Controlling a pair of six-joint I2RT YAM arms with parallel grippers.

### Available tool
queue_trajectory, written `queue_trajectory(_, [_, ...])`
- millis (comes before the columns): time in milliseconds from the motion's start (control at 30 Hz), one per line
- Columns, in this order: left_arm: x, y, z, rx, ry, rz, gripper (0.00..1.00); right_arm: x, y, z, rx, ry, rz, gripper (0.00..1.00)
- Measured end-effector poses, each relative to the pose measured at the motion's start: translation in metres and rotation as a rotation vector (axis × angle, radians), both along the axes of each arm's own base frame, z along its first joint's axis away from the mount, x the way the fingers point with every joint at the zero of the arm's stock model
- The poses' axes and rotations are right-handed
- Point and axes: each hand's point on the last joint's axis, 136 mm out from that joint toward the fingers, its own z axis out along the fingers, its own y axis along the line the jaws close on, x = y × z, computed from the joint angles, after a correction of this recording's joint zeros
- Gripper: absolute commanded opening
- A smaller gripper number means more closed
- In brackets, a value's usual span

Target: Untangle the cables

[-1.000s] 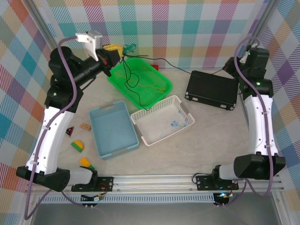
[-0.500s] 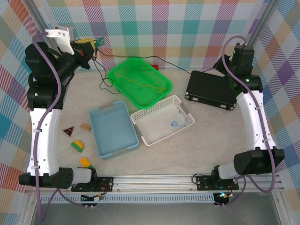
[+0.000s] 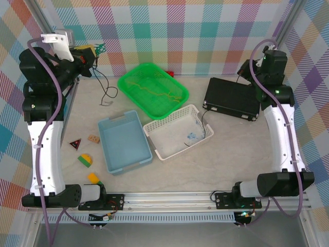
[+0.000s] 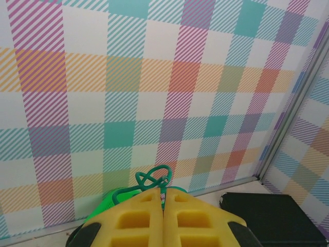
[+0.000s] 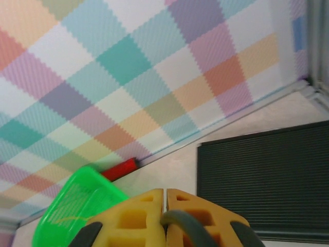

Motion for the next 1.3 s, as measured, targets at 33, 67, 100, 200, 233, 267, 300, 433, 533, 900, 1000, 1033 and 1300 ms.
queue_trajectory(33, [-0.001,0.0,0.003,0.006,-0.009,0.0,0.0,-0.002,0.006,0.004,0.006,-0.011,0.033,0.0])
queue_trajectory(67, [-0.003,0.0,0.006,0.01,-0.018,0.0,0.0,-0.004,0.012,0.009,0.013,-0.025,0.07,0.0])
queue_trajectory(100, [-0.004,0.0,0.008,0.013,-0.025,-0.001,0.0,-0.006,0.018,0.013,0.019,-0.038,0.103,0.0])
queue_trajectory(200, [-0.008,-0.002,0.015,0.017,-0.044,-0.011,0.0,-0.012,0.037,0.025,0.043,-0.075,0.218,0.0])
queue_trajectory(233, [-0.009,-0.003,0.016,0.018,-0.047,-0.015,0.0,-0.014,0.045,0.028,0.053,-0.085,0.259,0.0])
queue_trajectory(267, [-0.009,-0.003,0.016,0.017,-0.048,-0.02,0.0,-0.016,0.053,0.029,0.063,-0.088,0.299,0.0])
queue_trajectory(300, [-0.009,-0.005,0.016,0.018,-0.047,-0.027,0.0,-0.018,0.06,0.029,0.071,-0.088,0.332,0.0])
queue_trajectory(433, [-0.01,-0.011,0.014,0.018,-0.042,-0.067,0.0,-0.024,0.102,0.017,0.103,-0.072,0.5,0.0])
queue_trajectory(533, [-0.011,-0.016,0.013,0.019,-0.04,-0.1,0.0,-0.029,0.135,-0.015,0.133,-0.003,0.606,0.0])
queue_trajectory(900, [-0.013,-0.022,0.016,0.013,-0.042,-0.14,0.0,-0.037,0.195,-0.196,0.146,0.436,0.714,0.44])
queue_trajectory(1000, [-0.013,-0.023,0.016,0.004,-0.038,-0.149,0.0,-0.035,0.192,-0.213,0.105,0.471,0.712,0.56])
queue_trajectory(1033, [-0.013,-0.023,0.017,-0.001,-0.037,-0.154,0.0,-0.035,0.191,-0.215,0.087,0.472,0.715,0.59])
queue_trajectory(1300, [-0.017,-0.037,0.019,-0.037,-0.029,-0.255,0.0,-0.041,0.181,-0.152,-0.15,0.226,0.799,0.7])
